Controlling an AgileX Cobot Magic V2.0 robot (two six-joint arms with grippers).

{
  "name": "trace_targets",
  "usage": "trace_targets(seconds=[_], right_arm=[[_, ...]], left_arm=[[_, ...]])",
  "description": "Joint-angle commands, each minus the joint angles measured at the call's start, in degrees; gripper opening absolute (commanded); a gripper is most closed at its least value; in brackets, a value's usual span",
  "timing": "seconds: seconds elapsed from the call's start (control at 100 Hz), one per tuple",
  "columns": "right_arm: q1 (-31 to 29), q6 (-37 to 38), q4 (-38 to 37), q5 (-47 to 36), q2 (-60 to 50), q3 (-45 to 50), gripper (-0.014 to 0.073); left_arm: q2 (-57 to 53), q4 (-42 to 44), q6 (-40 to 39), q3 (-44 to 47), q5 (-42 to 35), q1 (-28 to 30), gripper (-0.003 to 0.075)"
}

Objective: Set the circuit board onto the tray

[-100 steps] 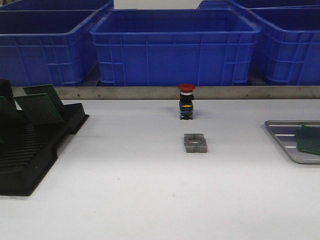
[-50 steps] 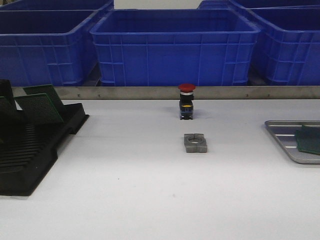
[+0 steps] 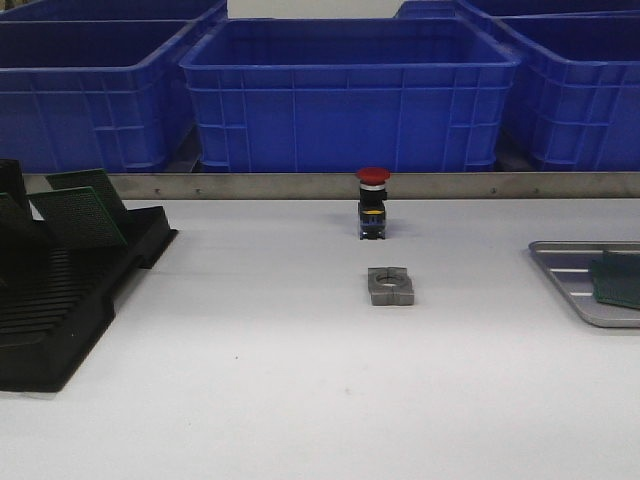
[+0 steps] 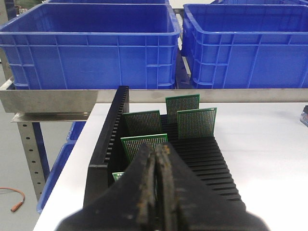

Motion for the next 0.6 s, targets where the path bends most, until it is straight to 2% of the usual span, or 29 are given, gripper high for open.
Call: trace_targets(seconds=[0.0, 0.05, 0.12, 0.24, 0.29, 0.34, 0.4, 0.59], right_arm=[[-0.06, -0.36, -0.64, -7.35, 0.65, -0.28, -0.0061], [-0.46, 0.23, -2.32, -10.27, 0.65, 0.80, -0.0061], [-1.42, 4.88, -5.72, -15.50, 0.65, 2.48, -0.0061], [-4.52, 20.20, -16.80, -23.04, 0.65, 5.29, -0.0061], [-6.17, 27.85, -20.53, -23.70, 0.65, 6.31, -0.0061], [-7.75, 32.27, -23.50, -23.90, 0.60, 7.48, -0.0061], [-9.34, 34.32, -25.64, -24.73, 0.36, 9.32, -0.0061], [-10.67, 34.95, -25.71, -32.24, -5.96, 17.82, -0.0061]], left_arm=[[-1.73, 0.00, -0.66, 2.82, -4.52, -0.27, -0.0020], [-1.73, 0.00, -0.66, 2.82, -4.52, -0.27, -0.0020], [-1.73, 0.00, -0.66, 2.82, -4.52, -0.27, -0.0020], [-1.73, 0.00, -0.66, 2.82, -4.52, -0.27, -0.0020], [-1.73, 0.00, -0.66, 2.82, -4.52, -0.27, -0.0020], [-1.73, 0.00, -0.66, 2.82, -4.52, -0.27, -0.0020], [-1.73, 0.00, -0.66, 2.82, -4.52, -0.27, -0.0020], [-1.73, 0.00, -0.66, 2.82, -4.52, -0.27, -0.0020]])
